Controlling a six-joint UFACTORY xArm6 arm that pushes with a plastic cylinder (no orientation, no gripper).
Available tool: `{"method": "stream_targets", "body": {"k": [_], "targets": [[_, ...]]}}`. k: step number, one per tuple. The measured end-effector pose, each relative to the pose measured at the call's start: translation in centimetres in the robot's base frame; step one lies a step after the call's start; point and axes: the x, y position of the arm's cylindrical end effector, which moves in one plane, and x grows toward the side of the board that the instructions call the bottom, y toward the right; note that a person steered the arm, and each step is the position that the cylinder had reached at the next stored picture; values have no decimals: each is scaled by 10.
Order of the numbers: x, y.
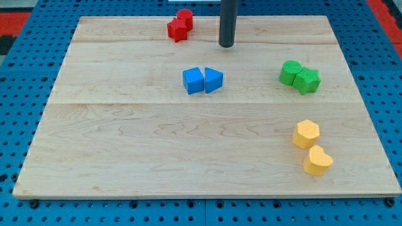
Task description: Move your arm diagonally top right to the blue blocks
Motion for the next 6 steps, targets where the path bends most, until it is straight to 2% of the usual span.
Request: {"method": "stream_targets", "body": {"k": [2, 4, 5, 6], "targets": [[-2, 0], [1, 43], [19, 67], [62, 41]]}}
